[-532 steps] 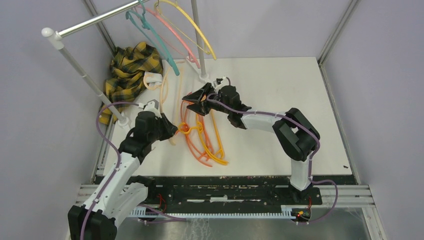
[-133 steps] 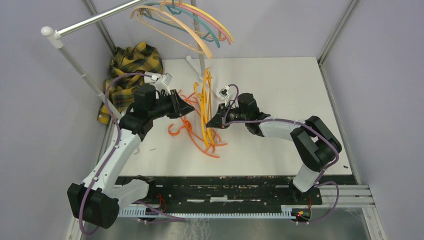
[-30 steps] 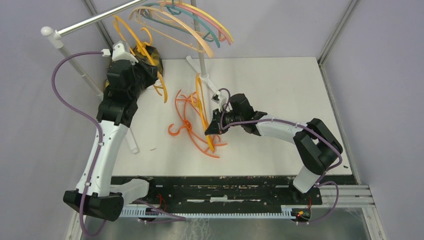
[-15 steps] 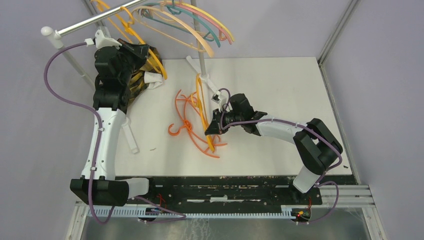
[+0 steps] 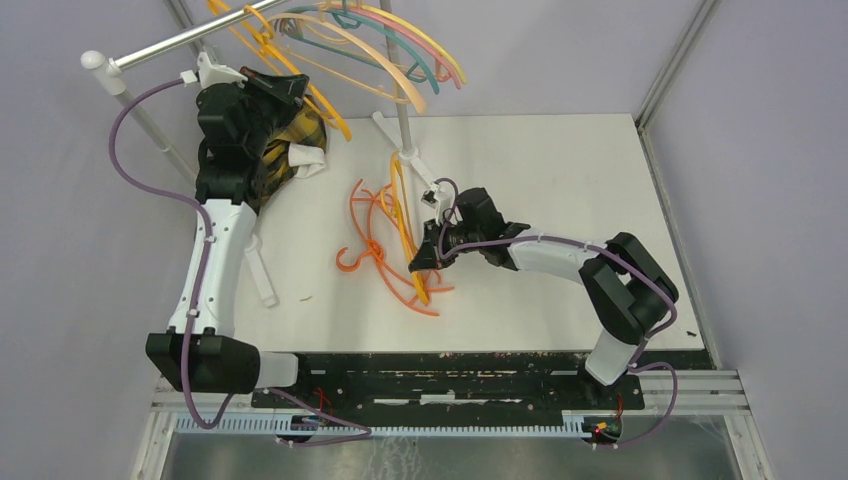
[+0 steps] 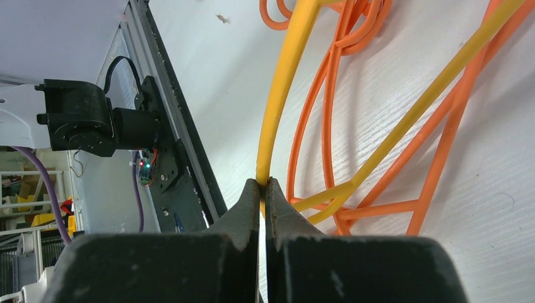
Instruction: Organize the hangers
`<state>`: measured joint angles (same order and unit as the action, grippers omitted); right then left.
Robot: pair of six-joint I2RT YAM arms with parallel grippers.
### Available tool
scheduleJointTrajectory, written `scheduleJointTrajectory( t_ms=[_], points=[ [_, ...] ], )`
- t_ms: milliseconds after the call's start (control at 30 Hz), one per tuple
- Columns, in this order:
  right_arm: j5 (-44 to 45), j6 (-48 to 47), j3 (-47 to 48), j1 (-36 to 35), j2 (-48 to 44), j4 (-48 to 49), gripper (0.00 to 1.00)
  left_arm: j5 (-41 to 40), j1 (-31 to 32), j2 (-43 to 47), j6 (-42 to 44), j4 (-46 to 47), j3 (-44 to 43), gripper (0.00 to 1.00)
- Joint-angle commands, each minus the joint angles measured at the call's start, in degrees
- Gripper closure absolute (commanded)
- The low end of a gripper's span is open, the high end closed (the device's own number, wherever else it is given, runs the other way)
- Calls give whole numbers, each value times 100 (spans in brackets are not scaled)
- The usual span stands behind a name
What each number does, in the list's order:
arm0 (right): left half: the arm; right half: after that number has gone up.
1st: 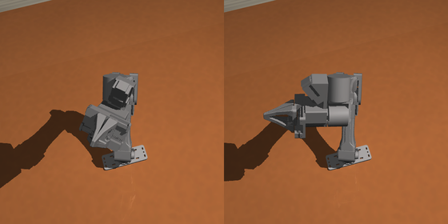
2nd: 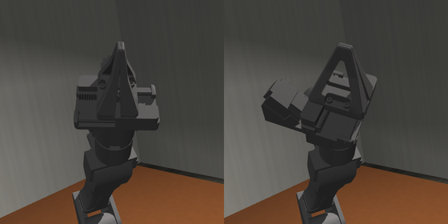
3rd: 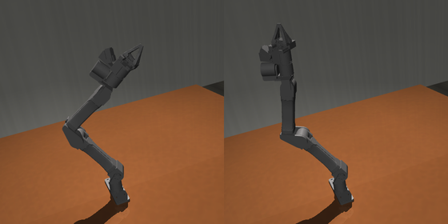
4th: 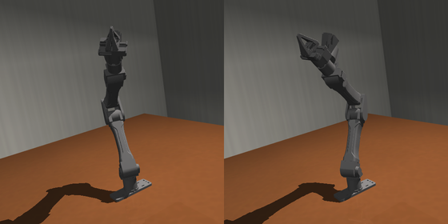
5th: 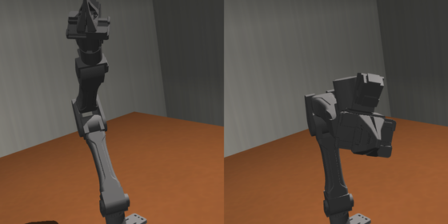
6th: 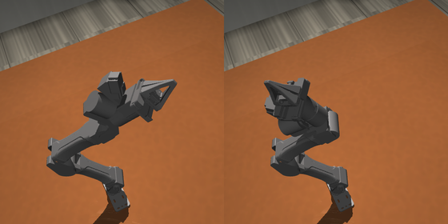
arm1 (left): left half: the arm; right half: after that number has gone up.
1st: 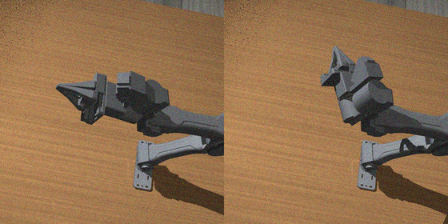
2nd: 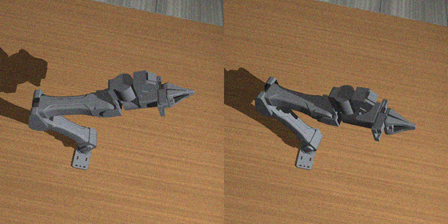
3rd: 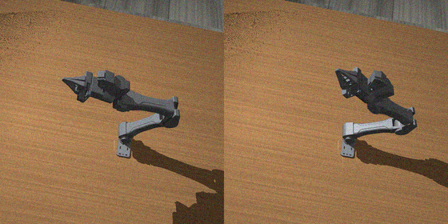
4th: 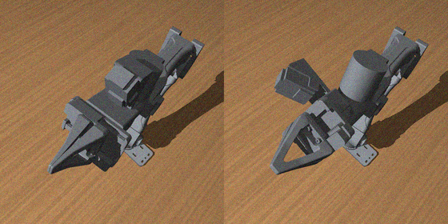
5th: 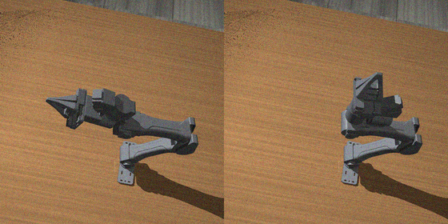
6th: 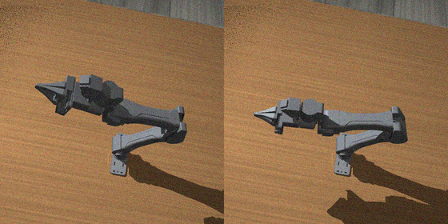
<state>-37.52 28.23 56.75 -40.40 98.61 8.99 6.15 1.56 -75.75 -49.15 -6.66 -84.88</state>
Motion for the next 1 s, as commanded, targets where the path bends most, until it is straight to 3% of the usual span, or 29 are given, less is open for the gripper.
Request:
scheduleJointTrajectory(
  t_ms=[0, 233, 533, 733, 967],
  points=[
    [-137, 12, 314, -16, 55, 301, 99, -17, -41, -216, -496, 298, -573, 97],
    [-157, 33, 382, -15, 146, 338, 100, -56, -42, -312, -598, 346, -710, 97],
    [-238, 122, 464, -20, 260, 423, 99, 143, -44, -1098, -579, -861, -1814, 97],
    [-230, 113, 396, -19, 256, 445, 99, 338, -49, -1459, -536, -1189, -2200, 83],
    [-230, 128, 354, -16, 234, 484, 100, 677, -34, -1194, -370, -956, -1570, 65]
  ],
)
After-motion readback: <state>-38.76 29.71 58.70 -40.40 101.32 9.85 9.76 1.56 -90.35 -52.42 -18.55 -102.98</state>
